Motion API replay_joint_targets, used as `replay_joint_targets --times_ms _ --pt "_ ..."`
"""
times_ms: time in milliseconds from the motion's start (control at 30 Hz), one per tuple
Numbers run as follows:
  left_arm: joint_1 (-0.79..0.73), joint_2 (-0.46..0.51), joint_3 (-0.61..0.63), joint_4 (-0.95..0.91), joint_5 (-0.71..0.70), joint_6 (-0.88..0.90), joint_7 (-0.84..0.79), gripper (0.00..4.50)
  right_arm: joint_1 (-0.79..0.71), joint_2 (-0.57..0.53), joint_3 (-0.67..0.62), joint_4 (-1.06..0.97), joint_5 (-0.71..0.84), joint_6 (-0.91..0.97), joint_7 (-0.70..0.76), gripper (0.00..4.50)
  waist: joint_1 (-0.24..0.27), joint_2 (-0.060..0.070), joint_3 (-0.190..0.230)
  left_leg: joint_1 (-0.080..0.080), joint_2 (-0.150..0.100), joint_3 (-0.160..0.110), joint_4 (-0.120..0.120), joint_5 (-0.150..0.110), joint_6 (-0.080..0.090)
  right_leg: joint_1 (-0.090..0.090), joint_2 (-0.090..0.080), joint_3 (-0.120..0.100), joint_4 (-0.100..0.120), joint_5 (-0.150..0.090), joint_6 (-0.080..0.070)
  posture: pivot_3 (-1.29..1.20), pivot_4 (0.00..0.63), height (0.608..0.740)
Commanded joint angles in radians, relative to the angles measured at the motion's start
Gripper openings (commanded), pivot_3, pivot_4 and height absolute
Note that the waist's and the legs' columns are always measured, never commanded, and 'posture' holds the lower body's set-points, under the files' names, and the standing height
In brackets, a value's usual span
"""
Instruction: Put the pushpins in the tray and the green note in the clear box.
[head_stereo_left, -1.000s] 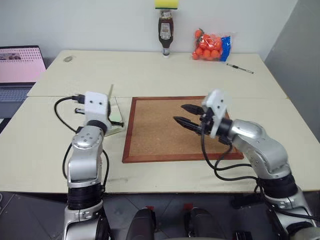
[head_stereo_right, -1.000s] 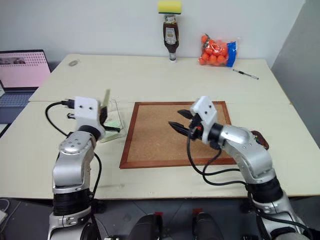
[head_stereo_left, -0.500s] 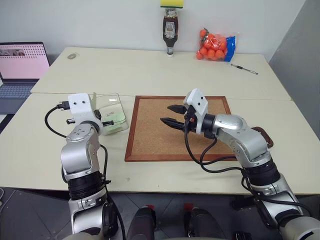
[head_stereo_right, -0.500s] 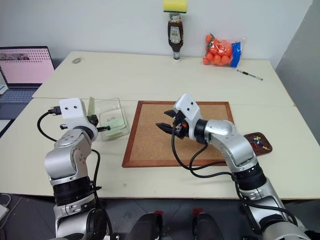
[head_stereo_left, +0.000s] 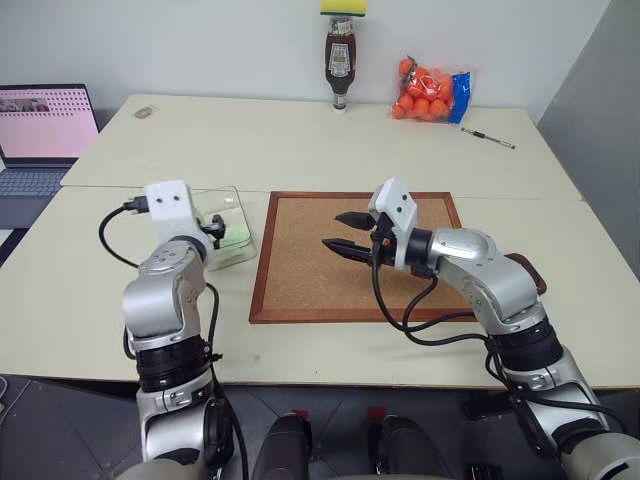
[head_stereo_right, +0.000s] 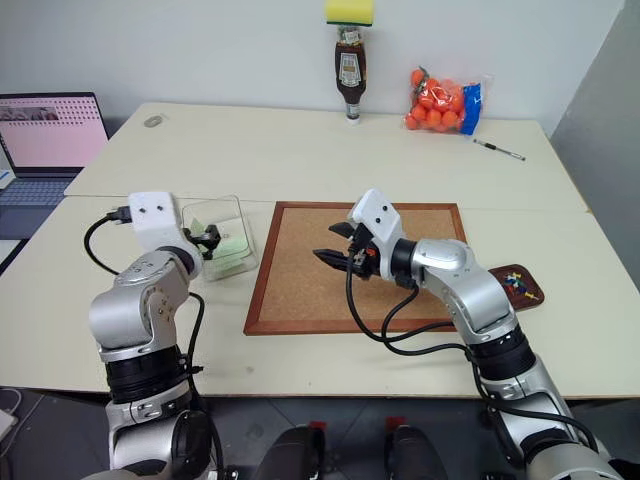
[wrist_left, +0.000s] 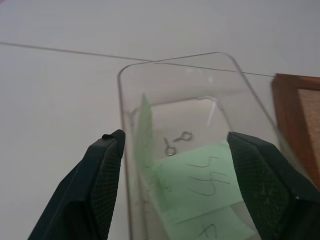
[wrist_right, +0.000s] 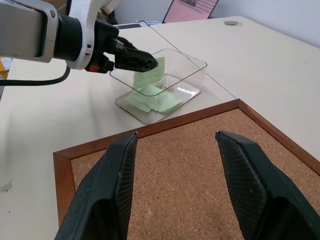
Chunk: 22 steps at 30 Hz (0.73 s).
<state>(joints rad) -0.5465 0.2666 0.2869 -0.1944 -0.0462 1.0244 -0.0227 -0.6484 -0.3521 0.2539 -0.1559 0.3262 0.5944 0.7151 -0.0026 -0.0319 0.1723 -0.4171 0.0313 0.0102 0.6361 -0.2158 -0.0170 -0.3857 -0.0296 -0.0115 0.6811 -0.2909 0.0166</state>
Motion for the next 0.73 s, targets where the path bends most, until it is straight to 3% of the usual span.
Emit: replay_joint_targets --times_ms 33,267,400,567,733 --pt "0.006 0.038 -0.055 -0.061 0.003 -0.028 -0.032 3.42 -0.014 0.001 -0.034 -0.056 0.007 -0.005 -0.007 2.62 0.000 0.000 0.000 0.000 0.000 0.000 0.000 0.000 0.000 0.000 0.000 0.000 0.000 0.000 0.000 0.00 0.150 0.740" --pt "0.041 0.072 -0.122 -0.112 0.033 -0.143 -0.042 3.42 0.037 0.005 -0.079 -0.111 0.043 0.006 -0.025 2.62 0.000 0.000 0.000 0.000 0.000 0.000 -0.001 0.000 0.000 0.000 -0.004 0.000 0.000 0.000 0.000 0.00 0.150 0.740" --pt "0.079 0.116 -0.230 -0.144 0.014 -0.181 -0.151 3.42 0.136 -0.005 -0.140 -0.180 0.051 -0.002 -0.063 2.62 0.003 0.000 0.000 0.000 -0.002 0.000 -0.001 0.000 0.000 0.000 -0.006 0.000 -0.001 0.000 0.000 0.00 0.150 0.740" --pt "0.185 0.089 -0.306 -0.202 -0.063 -0.324 -0.285 3.42 0.361 0.025 -0.259 -0.255 -0.033 -0.100 -0.241 2.62 0.004 -0.001 0.000 0.000 -0.003 0.001 -0.002 0.000 0.000 0.000 -0.008 0.000 -0.002 0.000 0.000 0.00 0.150 0.740" --pt "0.235 0.062 -0.339 -0.152 -0.084 -0.439 -0.337 3.42 0.471 0.059 -0.274 -0.246 -0.095 -0.177 -0.332 2.62 -0.002 0.000 0.000 0.001 -0.001 0.002 -0.003 0.000 0.000 -0.001 -0.006 0.001 0.000 0.000 0.000 0.00 0.150 0.740"
